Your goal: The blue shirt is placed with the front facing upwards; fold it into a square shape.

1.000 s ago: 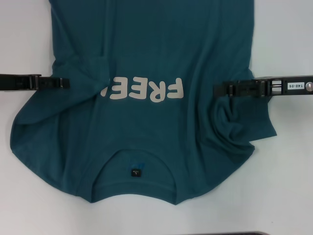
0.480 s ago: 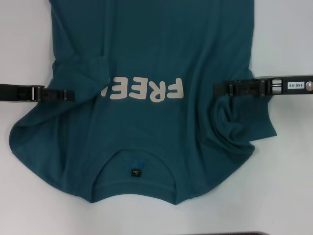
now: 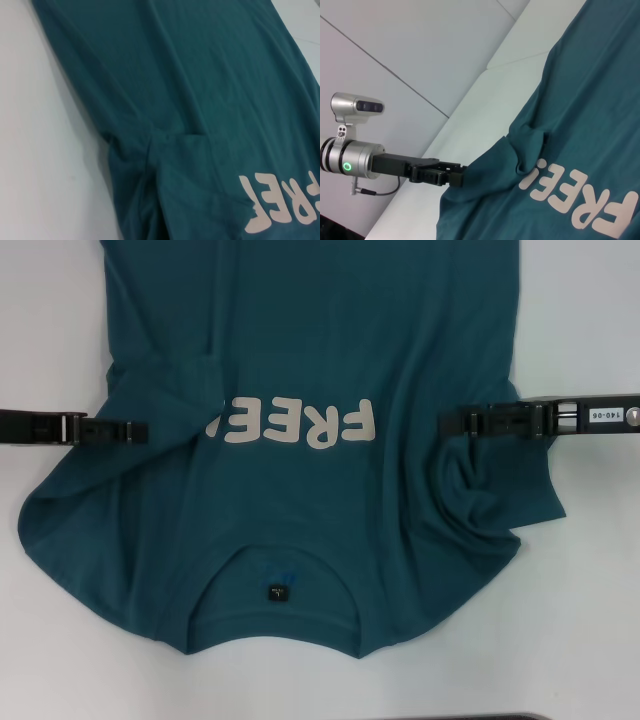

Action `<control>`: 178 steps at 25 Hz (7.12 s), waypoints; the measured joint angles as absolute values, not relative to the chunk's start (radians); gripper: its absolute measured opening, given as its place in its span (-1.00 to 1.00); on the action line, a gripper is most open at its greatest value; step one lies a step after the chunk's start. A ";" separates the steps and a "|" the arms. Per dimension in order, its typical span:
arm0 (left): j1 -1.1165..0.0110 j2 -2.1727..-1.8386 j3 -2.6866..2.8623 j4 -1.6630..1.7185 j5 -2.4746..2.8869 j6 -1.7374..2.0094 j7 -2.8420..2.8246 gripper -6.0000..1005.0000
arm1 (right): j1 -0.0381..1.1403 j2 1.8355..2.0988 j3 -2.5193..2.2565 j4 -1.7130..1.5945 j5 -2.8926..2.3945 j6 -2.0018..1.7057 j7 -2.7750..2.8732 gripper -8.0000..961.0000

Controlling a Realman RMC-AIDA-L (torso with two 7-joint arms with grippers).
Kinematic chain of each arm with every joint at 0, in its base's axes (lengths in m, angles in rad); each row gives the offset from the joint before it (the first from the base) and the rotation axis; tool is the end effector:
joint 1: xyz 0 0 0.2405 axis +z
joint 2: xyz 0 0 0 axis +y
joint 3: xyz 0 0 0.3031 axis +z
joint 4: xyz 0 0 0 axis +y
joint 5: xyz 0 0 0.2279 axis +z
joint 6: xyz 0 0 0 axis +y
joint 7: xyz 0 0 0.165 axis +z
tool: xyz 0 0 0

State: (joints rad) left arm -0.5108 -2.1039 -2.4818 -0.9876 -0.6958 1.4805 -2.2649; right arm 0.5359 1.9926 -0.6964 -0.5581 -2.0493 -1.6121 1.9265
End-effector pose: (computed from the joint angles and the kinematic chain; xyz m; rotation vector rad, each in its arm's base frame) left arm -0.3447 0.3822 0.0000 -2.2982 -1.5370 -0.2090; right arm 0.3230 0.3617 -0.0256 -2.6119 1.4756 0.7076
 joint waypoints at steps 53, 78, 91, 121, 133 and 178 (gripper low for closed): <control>-0.422 -2.142 -2.499 -1.108 -0.729 1.709 -2.216 -0.93 | 0.528 1.991 -0.695 -0.558 -2.050 -1.589 1.927 0.82; -0.470 -2.131 -2.530 -1.055 -0.718 1.483 -2.240 0.04 | 0.519 1.991 -0.695 -0.557 -2.049 -1.590 1.927 0.81; -0.482 -2.127 -2.517 -0.983 -0.717 1.520 -2.250 0.59 | 0.516 1.991 -0.695 -0.557 -2.049 -1.587 1.927 0.81; -0.437 -2.115 -2.598 -1.019 -0.740 1.657 -2.441 0.59 | 0.506 1.991 -0.696 -0.557 -2.049 -1.580 1.927 0.79; -0.464 -2.116 -2.587 -0.927 -0.718 1.499 -2.510 0.59 | 0.502 1.989 -0.695 -0.558 -2.049 -1.579 1.927 0.79; -0.468 -2.102 -2.559 -0.900 -0.911 1.811 -2.366 0.58 | 0.496 1.988 -0.693 -0.557 -2.045 -1.578 1.927 0.77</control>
